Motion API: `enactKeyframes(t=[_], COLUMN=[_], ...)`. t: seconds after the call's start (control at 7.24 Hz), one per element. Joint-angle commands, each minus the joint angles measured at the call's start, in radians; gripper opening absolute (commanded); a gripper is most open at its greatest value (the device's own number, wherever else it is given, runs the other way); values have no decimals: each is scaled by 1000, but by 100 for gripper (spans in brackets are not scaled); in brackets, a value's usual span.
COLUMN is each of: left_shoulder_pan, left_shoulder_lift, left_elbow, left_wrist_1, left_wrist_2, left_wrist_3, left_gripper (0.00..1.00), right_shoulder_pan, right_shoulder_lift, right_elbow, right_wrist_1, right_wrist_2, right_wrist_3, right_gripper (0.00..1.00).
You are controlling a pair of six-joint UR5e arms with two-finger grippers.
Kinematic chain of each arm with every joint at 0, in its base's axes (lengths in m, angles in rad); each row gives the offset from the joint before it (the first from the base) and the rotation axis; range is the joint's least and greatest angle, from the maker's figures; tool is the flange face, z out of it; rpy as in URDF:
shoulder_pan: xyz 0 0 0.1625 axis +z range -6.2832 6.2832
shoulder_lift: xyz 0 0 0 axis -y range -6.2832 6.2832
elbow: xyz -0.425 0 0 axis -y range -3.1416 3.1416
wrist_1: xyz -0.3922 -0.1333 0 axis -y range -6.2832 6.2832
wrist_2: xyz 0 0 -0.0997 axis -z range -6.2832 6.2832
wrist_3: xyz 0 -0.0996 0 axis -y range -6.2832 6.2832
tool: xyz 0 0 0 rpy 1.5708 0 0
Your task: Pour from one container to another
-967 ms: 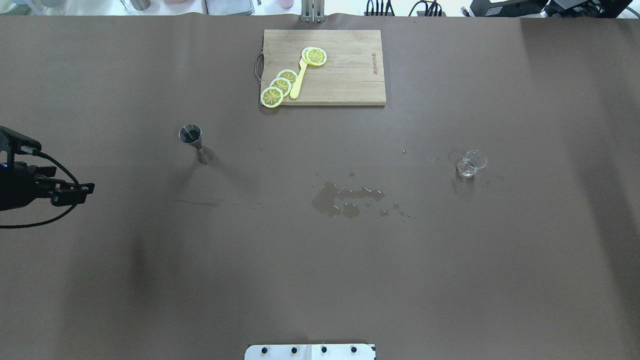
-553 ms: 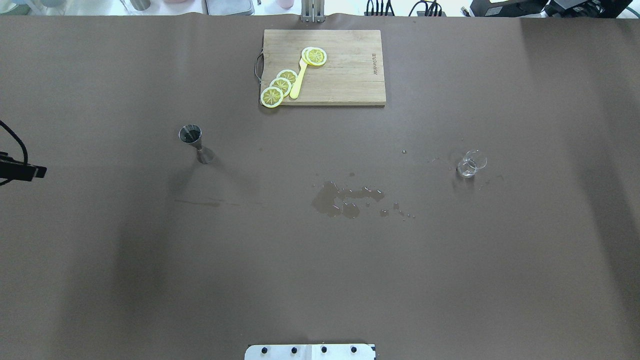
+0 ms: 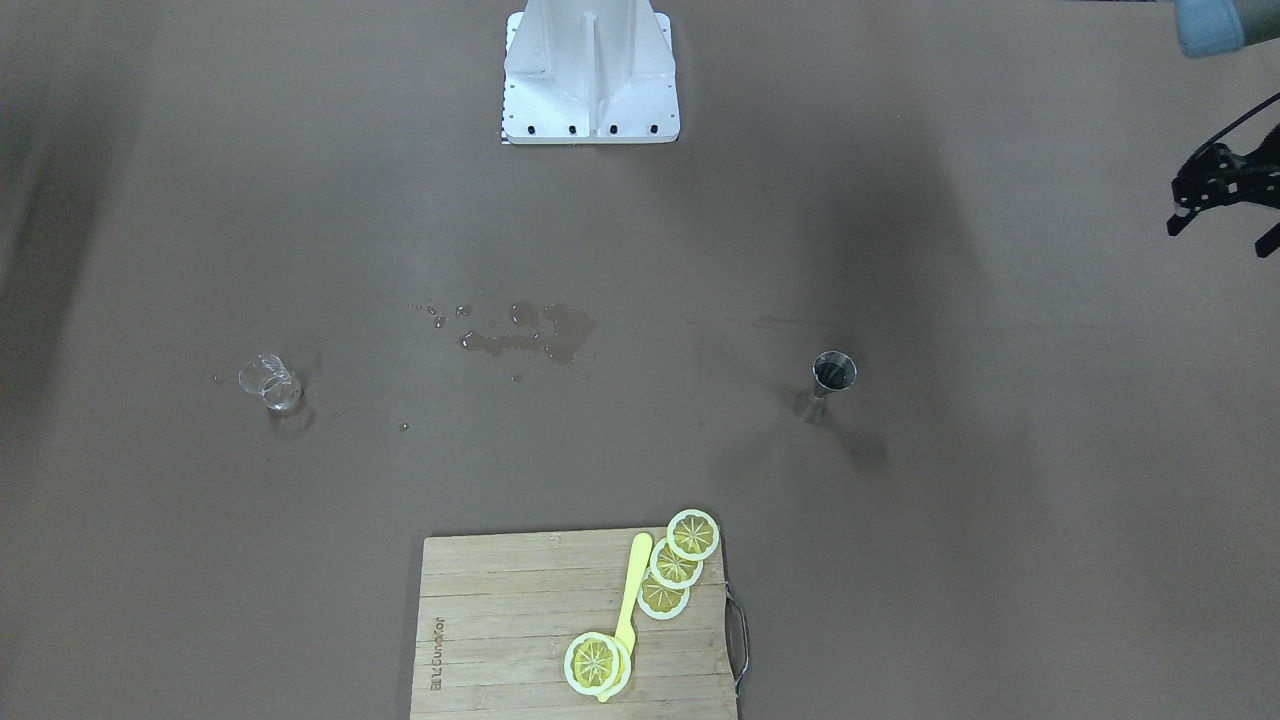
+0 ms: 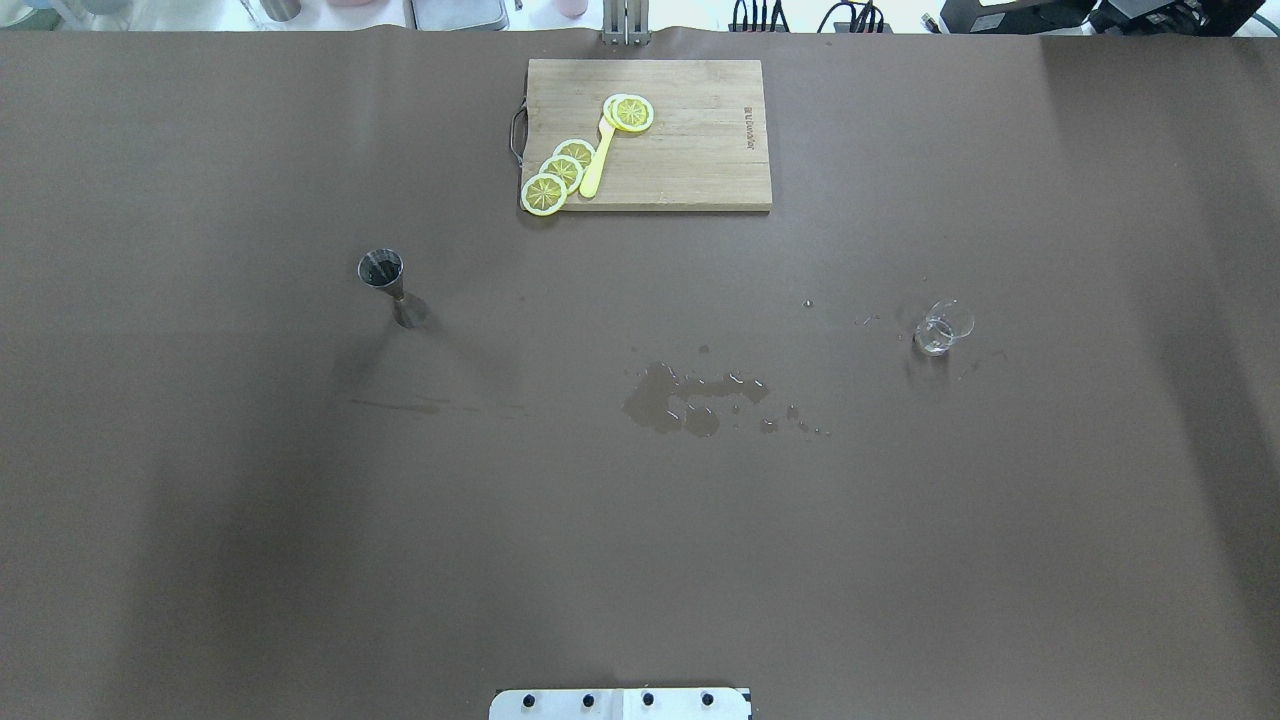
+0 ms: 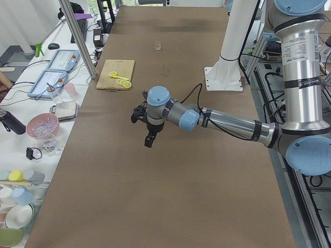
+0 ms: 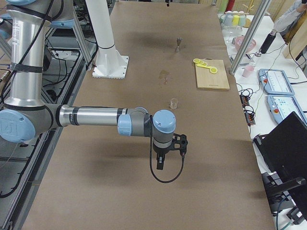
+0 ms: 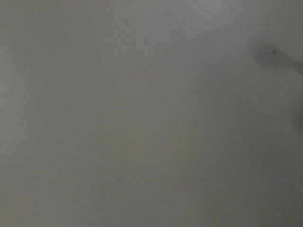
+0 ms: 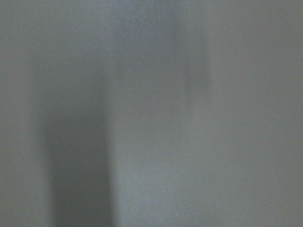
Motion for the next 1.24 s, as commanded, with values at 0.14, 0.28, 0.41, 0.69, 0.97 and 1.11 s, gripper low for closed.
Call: enactKeyframes(t=[0.14, 0.28, 0.41, 0.69, 0.97, 1.11], left_shoulder_pan=[-151, -165, -165, -182, -194, -192], left_shoulder_lift=[3, -6, -4, -7, -5, -10], left_elbow=[103, 129, 138, 172, 177, 177], left_wrist_1=[106, 91, 77, 77, 77, 77], left_wrist_2=[-18, -16, -13, -12, -13, -13], left_wrist_3=[149, -52, -90, -87, -87, -87], left_gripper=[99, 99, 99, 99, 99, 99], right_shoulder_pan=[0, 0, 0, 0, 0, 0], right_shoulder_lift=[0, -2, -2, 0, 0, 0], right_elbow=[2, 0, 0, 0, 0, 0], right_wrist_1=[0, 0, 0, 1, 1, 0], right_wrist_2=[-1, -1, -1, -1, -1, -1], right_wrist_3=[1, 1, -1, -1, 1, -1], right_gripper=[100, 100, 100, 100, 100, 100])
